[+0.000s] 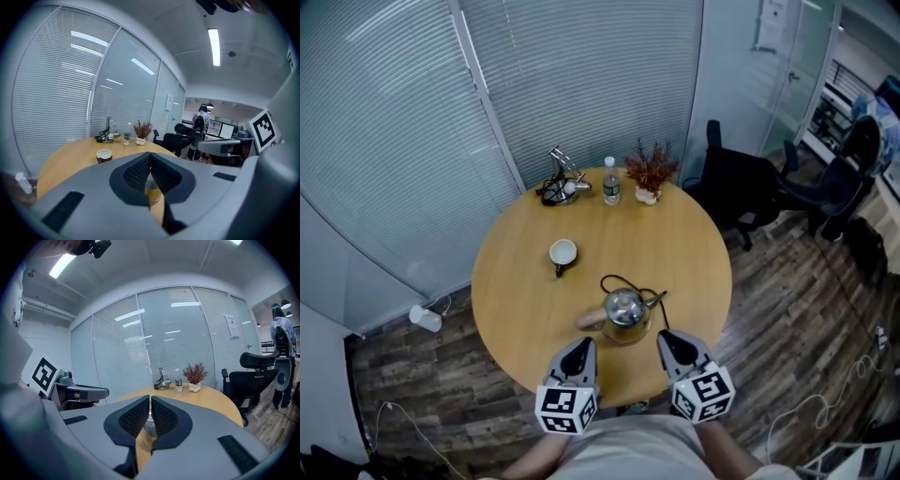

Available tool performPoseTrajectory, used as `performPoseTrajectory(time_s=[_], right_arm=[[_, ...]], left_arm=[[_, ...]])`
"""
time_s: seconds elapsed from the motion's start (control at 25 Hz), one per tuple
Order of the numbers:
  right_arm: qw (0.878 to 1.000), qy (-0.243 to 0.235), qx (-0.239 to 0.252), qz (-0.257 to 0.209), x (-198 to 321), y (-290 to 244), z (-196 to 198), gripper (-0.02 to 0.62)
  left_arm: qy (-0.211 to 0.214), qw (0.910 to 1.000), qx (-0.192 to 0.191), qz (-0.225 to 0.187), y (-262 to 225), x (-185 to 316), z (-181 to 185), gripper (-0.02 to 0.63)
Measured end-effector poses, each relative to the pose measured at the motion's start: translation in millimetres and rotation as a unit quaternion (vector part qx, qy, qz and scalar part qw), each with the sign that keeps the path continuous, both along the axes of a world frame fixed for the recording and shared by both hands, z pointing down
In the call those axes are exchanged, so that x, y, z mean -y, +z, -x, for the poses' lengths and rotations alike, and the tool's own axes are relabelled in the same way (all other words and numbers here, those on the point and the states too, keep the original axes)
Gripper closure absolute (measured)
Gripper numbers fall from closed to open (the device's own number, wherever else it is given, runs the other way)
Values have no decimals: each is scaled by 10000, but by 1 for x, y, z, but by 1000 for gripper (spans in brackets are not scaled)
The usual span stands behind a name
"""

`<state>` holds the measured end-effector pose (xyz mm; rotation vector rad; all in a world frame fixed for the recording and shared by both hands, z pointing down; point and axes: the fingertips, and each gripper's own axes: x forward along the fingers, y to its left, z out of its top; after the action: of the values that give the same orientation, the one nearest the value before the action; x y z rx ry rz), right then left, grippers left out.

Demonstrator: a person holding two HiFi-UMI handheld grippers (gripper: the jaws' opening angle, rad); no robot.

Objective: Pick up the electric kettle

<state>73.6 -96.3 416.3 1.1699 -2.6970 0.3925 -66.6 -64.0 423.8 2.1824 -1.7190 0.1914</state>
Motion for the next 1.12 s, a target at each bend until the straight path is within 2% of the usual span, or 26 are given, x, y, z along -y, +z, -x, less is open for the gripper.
performPoseTrajectory(time_s=[0.48,0.76,1.12], right_arm=[[9992,164,-122,349,8,21,18,560],[9981,172,-208,554,14,36,25,560],[9964,203,-290,768,13,54,26,560]], left_arm=[[184,9991,87,359,30,10,20,586],[160,9981,172,576,51,20,31,531],[39,9952,352,910,89,27,45,414]])
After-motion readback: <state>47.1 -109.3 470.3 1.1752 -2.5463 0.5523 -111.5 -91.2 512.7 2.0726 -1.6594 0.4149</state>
